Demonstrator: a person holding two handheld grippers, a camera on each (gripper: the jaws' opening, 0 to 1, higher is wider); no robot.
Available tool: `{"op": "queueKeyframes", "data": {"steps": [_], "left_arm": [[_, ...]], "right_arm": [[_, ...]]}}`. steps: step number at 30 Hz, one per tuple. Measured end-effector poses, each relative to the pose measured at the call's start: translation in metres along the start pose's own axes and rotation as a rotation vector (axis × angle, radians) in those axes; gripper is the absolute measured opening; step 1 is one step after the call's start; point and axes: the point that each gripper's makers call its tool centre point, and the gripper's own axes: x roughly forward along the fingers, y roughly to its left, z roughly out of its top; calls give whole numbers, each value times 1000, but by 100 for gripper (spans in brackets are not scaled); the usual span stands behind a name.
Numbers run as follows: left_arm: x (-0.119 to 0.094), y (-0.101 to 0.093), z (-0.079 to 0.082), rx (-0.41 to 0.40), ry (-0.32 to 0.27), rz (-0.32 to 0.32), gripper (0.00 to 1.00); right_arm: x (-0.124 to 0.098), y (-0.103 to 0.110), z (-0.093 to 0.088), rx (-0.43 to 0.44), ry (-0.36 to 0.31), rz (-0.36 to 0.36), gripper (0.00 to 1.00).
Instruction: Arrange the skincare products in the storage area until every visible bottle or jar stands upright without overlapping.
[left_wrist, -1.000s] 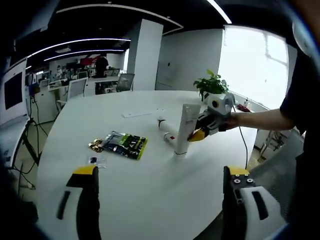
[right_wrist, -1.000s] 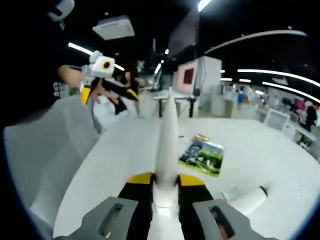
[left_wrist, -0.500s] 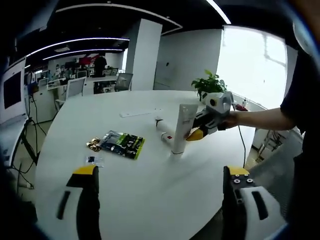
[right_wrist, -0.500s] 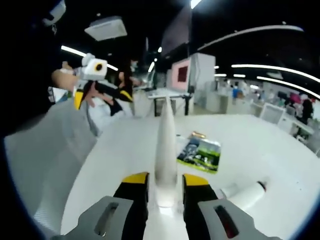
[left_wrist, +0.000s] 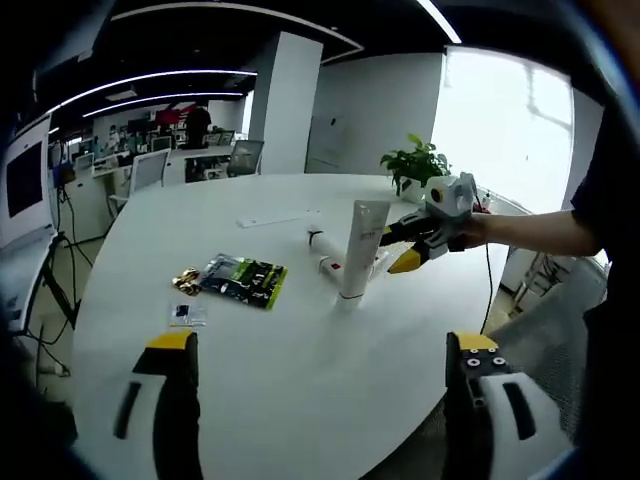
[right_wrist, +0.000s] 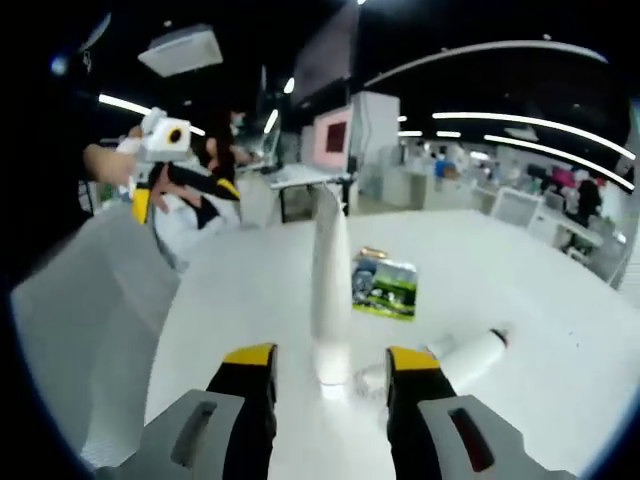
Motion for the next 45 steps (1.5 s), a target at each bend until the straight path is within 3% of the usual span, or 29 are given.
{"op": "queueKeyframes", "data": {"steps": [5,10,16,20,23,29,45], "left_arm": [[-5,2,-7,-14,28,7,98],[-9,3,-13,-42,31,16,97],[-13,1,-29,-66,51,25,96],[-21,0,-36,-98,56,37,96],[-28,-2,-35,-106,48,41,96],[-29,2,-39,-108,55,61,96],[-33,-3,-31,-47,31,81,90]], "right_arm": [[-11,8,6,56,-17,-43,40],[-21,29,8,137,-32,-52,51],[-33,70,8,240,-1,-64,60],[-34,99,14,255,-4,-64,63],[-34,112,14,267,9,-84,71],[-39,114,5,322,1,-199,81],[-76,111,-11,369,26,-366,86]]}}
